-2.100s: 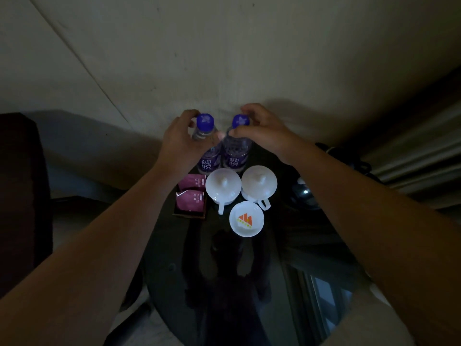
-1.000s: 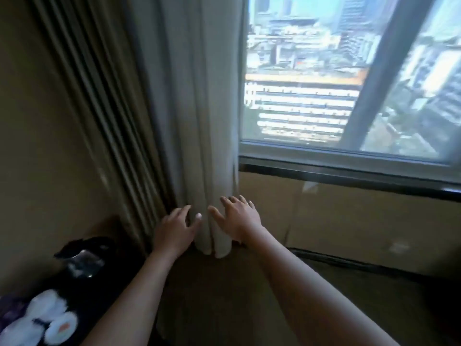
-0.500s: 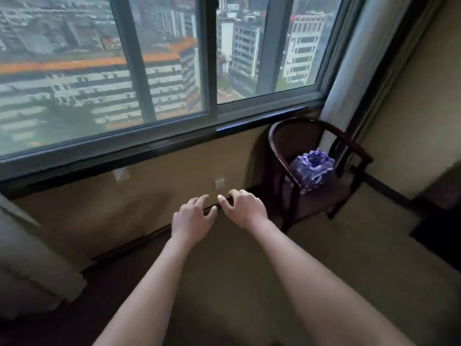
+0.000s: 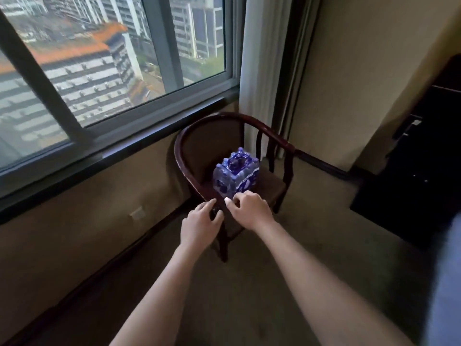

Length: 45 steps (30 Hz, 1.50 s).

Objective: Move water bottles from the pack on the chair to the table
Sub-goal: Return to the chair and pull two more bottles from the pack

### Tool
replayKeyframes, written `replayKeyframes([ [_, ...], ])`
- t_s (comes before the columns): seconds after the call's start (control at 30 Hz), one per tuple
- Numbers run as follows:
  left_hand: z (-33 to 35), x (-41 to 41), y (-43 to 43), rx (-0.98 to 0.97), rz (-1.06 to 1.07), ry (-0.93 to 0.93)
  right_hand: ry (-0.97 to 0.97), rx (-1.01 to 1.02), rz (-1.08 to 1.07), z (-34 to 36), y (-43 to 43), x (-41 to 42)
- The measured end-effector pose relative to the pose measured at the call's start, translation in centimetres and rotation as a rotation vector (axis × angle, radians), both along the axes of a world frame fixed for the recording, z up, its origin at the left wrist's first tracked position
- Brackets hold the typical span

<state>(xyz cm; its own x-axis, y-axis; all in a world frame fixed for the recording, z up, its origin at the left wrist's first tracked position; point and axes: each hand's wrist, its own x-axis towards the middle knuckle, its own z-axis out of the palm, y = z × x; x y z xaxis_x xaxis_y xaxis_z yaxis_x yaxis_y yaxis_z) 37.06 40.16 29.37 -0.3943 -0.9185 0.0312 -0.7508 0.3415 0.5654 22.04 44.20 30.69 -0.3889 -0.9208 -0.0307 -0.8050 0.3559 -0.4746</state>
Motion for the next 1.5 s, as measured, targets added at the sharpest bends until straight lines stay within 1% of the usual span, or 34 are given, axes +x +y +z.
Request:
replayKeyframes([
  [0.17, -3.0, -9.5, -8.5, -0.001, -0.018, 0.026, -0.032, 0.022, -0.029, -2.3, -7.0, -9.4],
  [0.3, -6.5, -16.2, -16.7, 0.002, -0.043, 0.020, -0.025, 0.064, -0.016, -4.3, -15.1, -15.9],
  [0.5, -10.4, -23.5, -26.5, -0.063, -0.008, 0.018, -0.021, 0.065, 0.044, -8.0, -27.0, -22.5],
  [0.6, -12.6, -25.7, -30.1, -0.011, 0.046, 0.046, -0.029, 0.081, 0.097, -10.3, -31.6, -24.5],
  [0.73, -16.2, -28.5, -33.8, 0.100, 0.108, 0.048, -0.090, 0.149, 0.182, -14.1, -37.1, -27.1],
  [0.8, -18.1, -30.0, -35.4, 0.161, 0.170, 0.058, -0.143, 0.179, 0.216, -16.2, -39.5, -28.2],
  [0.87, -20.1, -31.6, -36.7, 0.251, 0.254, 0.110, -0.191, 0.220, 0.259, -18.6, -41.6, -29.2],
  [0.97, -23.2, -33.6, -38.0, 0.338, 0.381, 0.187, -0.286, 0.295, 0.311, -22.3, -43.9, -30.7],
  [1.1, -26.6, -35.4, -38.9, 0.399, 0.476, 0.147, -0.352, 0.366, 0.372, -26.1, -45.3, -32.4],
  [1.23, -29.6, -36.9, -38.9, 0.496, 0.596, 0.171, -0.433, 0.426, 0.432, -28.7, -45.7, -33.2],
  [1.33, -31.6, -38.2, -38.9, 0.571, 0.753, 0.043, -0.455, 0.447, 0.433, -30.5, -45.5, -33.0],
  [1.4, -32.2, -39.0, -39.0, 0.534, 0.859, 0.026, -0.458, 0.444, 0.400, -31.3, -45.4, -32.7],
  [1.5, -32.4, -39.4, -38.9, 0.414, 0.942, 0.097, -0.453, 0.439, 0.380, -32.0, -45.0, -32.5],
])
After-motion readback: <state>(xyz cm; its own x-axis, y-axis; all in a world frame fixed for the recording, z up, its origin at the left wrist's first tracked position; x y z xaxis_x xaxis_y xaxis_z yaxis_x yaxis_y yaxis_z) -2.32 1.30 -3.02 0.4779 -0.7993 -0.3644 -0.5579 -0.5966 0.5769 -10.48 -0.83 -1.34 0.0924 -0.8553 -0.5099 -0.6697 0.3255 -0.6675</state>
